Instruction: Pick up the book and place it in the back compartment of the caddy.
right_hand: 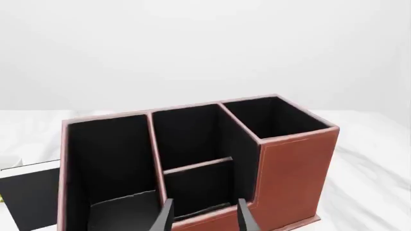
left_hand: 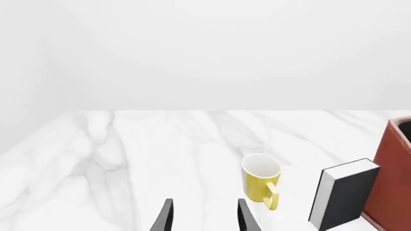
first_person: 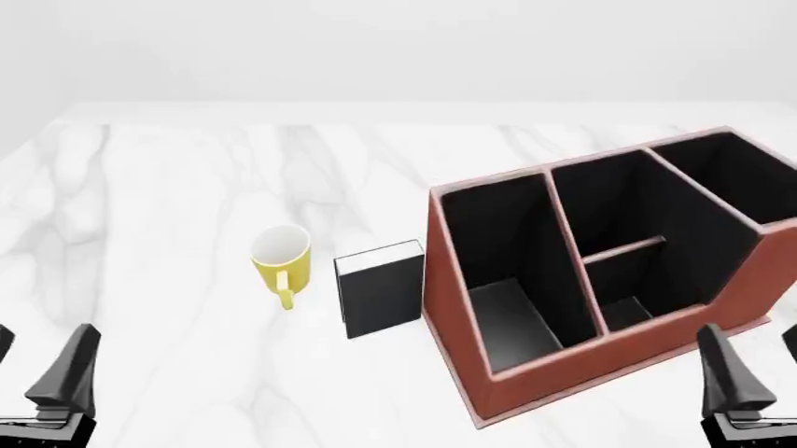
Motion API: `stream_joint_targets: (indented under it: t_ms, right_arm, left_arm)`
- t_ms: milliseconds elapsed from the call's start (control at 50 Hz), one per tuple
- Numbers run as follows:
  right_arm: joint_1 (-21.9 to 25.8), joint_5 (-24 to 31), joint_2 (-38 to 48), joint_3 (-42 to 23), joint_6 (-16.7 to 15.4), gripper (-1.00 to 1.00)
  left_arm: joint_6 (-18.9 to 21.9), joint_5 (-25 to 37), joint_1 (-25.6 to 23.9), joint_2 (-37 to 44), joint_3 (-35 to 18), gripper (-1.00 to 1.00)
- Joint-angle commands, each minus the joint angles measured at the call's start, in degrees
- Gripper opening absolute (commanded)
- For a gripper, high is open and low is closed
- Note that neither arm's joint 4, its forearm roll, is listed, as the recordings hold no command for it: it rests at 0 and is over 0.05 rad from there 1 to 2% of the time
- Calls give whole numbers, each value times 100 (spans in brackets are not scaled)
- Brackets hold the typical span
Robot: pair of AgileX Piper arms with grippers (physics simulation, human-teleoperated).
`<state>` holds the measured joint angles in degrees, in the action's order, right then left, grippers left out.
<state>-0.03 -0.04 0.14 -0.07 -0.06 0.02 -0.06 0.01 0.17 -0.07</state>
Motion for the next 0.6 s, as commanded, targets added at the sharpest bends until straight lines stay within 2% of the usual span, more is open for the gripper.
stream_joint_targets:
  t_ms: [20,120,160,200,240,280,320,340,360,380,400,460,500,520,580,600]
  right_arm:
    - [-11,-6,30,-14,-18,100]
    - [-20,-7,30,-10,-35,100]
    - [-18,-6,28,-12,-27,100]
    - [-26,-10,34,-12,-16,100]
    - [-20,-12,34,-9,-23,100]
    - [-16,-17,38,-8,-28,100]
    - [-13,-17,39,-8,-21,100]
    - [-11,-14,37,-8,-20,100]
    - [-5,-11,33,-10,-19,100]
    - [-6,-11,35,-10,-16,100]
    - [-6,-11,35,-10,-16,100]
    - [-1,-12,35,-7,-15,100]
    - [-1,-13,39,-9,-15,100]
    - [-1,-13,39,-9,-14,100]
    - [-1,-16,41,-7,-13,100]
    - [-1,-16,41,-7,-13,100]
  left_arm:
    - [39,-37,12,65,-7,100]
    - [82,-138,119,188,-3,100]
    - [10,-227,78,352,-6,100]
    - [-231,-179,184,405,-99,100]
    - [-58,-24,46,478,-325,100]
    - [323,103,-184,596,-597,100]
    - [233,102,-265,981,-939,100]
    - [312,111,-362,1121,-1074,100]
    - [312,109,-362,1125,-1075,100]
    - [507,174,-562,1392,-1363,100]
    - [507,172,-562,1397,-1366,100]
    - [864,268,-839,1988,-1977,100]
    - [856,356,-956,2293,-2283,100]
    - [997,382,-1070,2559,-2485,100]
    - [1397,458,-1258,2990,-2911,100]
    - [1397,458,-1258,2992,-2914,100]
